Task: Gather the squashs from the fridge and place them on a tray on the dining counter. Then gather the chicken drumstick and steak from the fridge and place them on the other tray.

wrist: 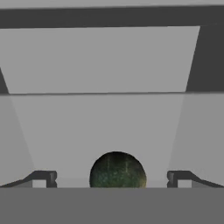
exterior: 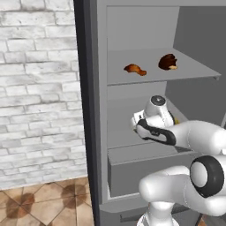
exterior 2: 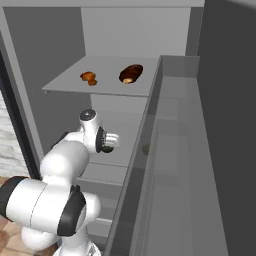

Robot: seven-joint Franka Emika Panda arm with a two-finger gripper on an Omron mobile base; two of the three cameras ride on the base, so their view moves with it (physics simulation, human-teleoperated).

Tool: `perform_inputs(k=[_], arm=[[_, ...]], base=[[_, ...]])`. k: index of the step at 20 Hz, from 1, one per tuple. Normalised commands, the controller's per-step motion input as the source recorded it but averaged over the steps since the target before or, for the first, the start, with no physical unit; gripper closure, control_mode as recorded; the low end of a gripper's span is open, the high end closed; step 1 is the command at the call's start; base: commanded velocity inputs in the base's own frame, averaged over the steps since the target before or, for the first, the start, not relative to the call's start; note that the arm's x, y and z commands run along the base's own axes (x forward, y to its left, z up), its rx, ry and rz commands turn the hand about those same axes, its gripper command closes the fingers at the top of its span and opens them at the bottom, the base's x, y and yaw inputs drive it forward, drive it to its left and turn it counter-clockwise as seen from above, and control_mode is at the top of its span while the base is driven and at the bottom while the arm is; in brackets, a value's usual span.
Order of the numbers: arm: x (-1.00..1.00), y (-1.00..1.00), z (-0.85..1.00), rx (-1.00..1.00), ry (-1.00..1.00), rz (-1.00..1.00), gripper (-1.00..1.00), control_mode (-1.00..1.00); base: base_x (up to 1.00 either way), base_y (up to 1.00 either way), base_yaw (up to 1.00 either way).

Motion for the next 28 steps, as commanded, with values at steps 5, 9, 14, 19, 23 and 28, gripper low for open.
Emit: perform_inputs(k=[5,9,14,19,23,28], arm=[[0.42,0.0,-0.35,0.01,0.0,0.0,-1.0,-1.0],[0.42,0.0,-0.15,0.02,0.0,0.0,-1.0,-1.0],[0.26,0.0,-0.14,0.0,0.0,0.0,-1.0,-1.0],[0.01,0.0,-0.18,0.0,0.0,0.0,-1.0,-1.0],[0.0,0.0,-0.19,0.0,0.0,0.0,-1.0,-1.0],[0.0,0.0,-0.14,0.0,0.0,0.0,-1.0,-1.0]], base=[[0.0,0.0,0.0],[0.0,0.0,0.0],[0.0,0.0,0.0],[0.0,0.0,0.0],[0.0,0.0,0.0],[0.0,0.0,0.0]])
